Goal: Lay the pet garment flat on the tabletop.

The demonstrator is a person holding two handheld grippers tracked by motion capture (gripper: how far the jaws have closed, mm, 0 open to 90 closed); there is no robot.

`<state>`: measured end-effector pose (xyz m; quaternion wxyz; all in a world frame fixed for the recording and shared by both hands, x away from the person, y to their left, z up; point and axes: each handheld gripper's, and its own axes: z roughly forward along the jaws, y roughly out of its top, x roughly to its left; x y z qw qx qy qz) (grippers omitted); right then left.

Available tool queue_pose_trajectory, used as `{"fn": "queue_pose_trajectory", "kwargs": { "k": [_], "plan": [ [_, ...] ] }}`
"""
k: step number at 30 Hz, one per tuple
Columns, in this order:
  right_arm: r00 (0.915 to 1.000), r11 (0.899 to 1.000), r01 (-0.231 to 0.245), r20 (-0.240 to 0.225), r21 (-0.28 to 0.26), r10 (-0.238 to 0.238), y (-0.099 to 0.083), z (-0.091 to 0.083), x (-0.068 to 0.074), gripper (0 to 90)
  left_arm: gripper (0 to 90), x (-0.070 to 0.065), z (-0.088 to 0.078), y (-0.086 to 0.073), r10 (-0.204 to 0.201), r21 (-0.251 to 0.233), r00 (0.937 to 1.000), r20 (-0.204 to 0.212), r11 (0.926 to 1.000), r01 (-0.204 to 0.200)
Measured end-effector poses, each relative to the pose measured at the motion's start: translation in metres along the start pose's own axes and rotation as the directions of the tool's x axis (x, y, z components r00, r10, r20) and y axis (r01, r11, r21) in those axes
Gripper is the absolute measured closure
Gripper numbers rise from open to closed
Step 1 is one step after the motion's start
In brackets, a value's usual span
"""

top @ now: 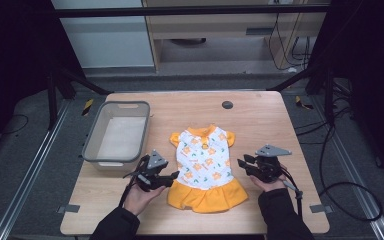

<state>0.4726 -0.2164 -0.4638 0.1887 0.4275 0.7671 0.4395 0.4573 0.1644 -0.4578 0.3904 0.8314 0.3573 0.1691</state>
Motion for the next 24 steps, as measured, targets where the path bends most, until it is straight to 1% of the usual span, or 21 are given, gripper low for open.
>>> {"fn": "queue_pose_trajectory", "kwargs": {
  "k": [1, 3, 4, 5, 6, 7, 9, 10, 11, 12, 13, 14, 15, 17, 19, 20, 21, 22, 23, 24],
  "plan": [
    [0.9998, 1.000, -0.004, 0.020, 0.003, 0.004, -0.005, -0.006, -0.003, 59.0, 41.3, 0.003, -0.008, -0.006, -0.004, -0.002, 1.0000, -0.006, 1.0000, 0.004],
    [0.9996, 1.000, -0.019, 0.022, 0.005, 0.018, -0.009, -0.011, -0.005, 56.2, 40.6, 0.009, -0.017, -0.014, -0.023, -0.011, 0.9996, -0.014, 0.9997, 0.023],
    [0.9996, 1.000, -0.019, 0.022, 0.005, 0.018, -0.009, -0.011, -0.005, 56.2, 39.8, 0.009, -0.017, -0.014, -0.023, -0.011, 0.9996, -0.014, 0.9997, 0.023],
    [0.9991, 0.999, -0.032, 0.026, 0.003, 0.032, -0.014, -0.017, -0.008, 50.5, 38.8, 0.013, -0.023, -0.019, -0.037, -0.012, 0.9991, -0.018, 0.9992, 0.037],
    [0.9989, 0.999, -0.037, 0.028, -0.004, 0.037, -0.016, -0.020, -0.010, 48.6, 38.1, 0.018, -0.031, -0.026, -0.048, -0.009, 0.9984, -0.032, 0.9988, 0.047],
    [0.9986, 0.999, -0.042, 0.032, -0.009, 0.042, -0.018, -0.023, -0.011, 46.4, 36.9, 0.022, -0.036, -0.031, -0.061, -0.009, 0.9975, -0.035, 0.9981, 0.061],
    [0.9975, 0.998, -0.056, 0.043, -0.018, 0.056, -0.023, -0.029, -0.014, 43.1, 34.9, 0.026, -0.043, -0.039, -0.073, -0.004, 0.9964, -0.044, 0.9974, 0.072],
    [0.9975, 0.998, -0.056, 0.043, -0.018, 0.056, -0.023, -0.029, -0.014, 43.1, 33.9, 0.026, -0.043, -0.039, -0.073, -0.004, 0.9964, -0.044, 0.9974, 0.072],
    [0.9957, 0.997, -0.066, 0.064, -0.028, 0.068, -0.028, -0.034, -0.019, 38.3, 33.0, 0.031, -0.051, -0.047, -0.083, 0.001, 0.9946, -0.062, 0.9965, 0.083],
    [0.9957, 0.997, -0.066, 0.064, -0.028, 0.068, -0.028, -0.034, -0.019, 38.3, 32.7, 0.031, -0.051, -0.047, -0.083, 0.001, 0.9946, -0.062, 0.9965, 0.083],
    [0.9950, 0.997, -0.070, 0.069, -0.029, 0.072, -0.030, -0.036, -0.021, 37.5, 32.7, 0.034, -0.055, -0.053, -0.089, 0.005, 0.9934, -0.073, 0.9960, 0.089],
    [0.9921, 0.995, -0.095, 0.079, -0.034, 0.097, -0.036, -0.040, -0.028, 36.0, 32.5, 0.035, -0.057, -0.055, -0.097, 0.003, 0.9922, -0.078, 0.9952, 0.098],
    [0.9906, 0.994, -0.108, 0.082, -0.032, 0.110, -0.038, -0.042, -0.030, 35.6, 32.5, 0.039, -0.061, -0.061, -0.118, 0.001, 0.9899, -0.078, 0.9929, 0.119],
    [0.9878, 0.991, -0.129, 0.084, -0.029, 0.131, -0.042, -0.044, -0.035, 34.3, 31.8, 0.042, -0.062, -0.064, -0.126, 0.002, 0.9881, -0.088, 0.9919, 0.127],
    [0.9853, 0.990, -0.139, 0.096, -0.026, 0.141, -0.045, -0.046, -0.039, 33.0, 31.4, 0.044, -0.063, -0.066, -0.117, 0.003, 0.9879, -0.102, 0.9931, 0.118],
    [0.9853, 0.990, -0.139, 0.096, -0.026, 0.141, -0.045, -0.046, -0.039, 33.0, 30.7, 0.044, -0.063, -0.066, -0.117, 0.003, 0.9879, -0.102, 0.9931, 0.118],
    [0.9847, 0.990, -0.137, 0.106, -0.021, 0.139, -0.046, -0.047, -0.041, 32.0, 30.7, 0.045, -0.064, -0.067, -0.111, 0.010, 0.9878, -0.110, 0.9936, 0.113],
    [0.9842, 0.991, -0.133, 0.115, -0.020, 0.135, -0.046, -0.047, -0.042, 30.7, 30.4, 0.045, -0.064, -0.068, -0.114, 0.008, 0.9868, -0.115, 0.9932, 0.116],
    [0.9817, 0.990, -0.140, 0.127, -0.022, 0.141, -0.048, -0.048, -0.044, 29.0, 29.1, 0.046, -0.064, -0.069, -0.110, 0.010, 0.9872, -0.116, 0.9937, 0.112],
    [0.9817, 0.990, -0.140, 0.127, -0.022, 0.141, -0.048, -0.048, -0.044, 29.0, 29.1, 0.047, -0.064, -0.069, -0.107, 0.010, 0.9869, -0.121, 0.9940, 0.109]
  ]
}}
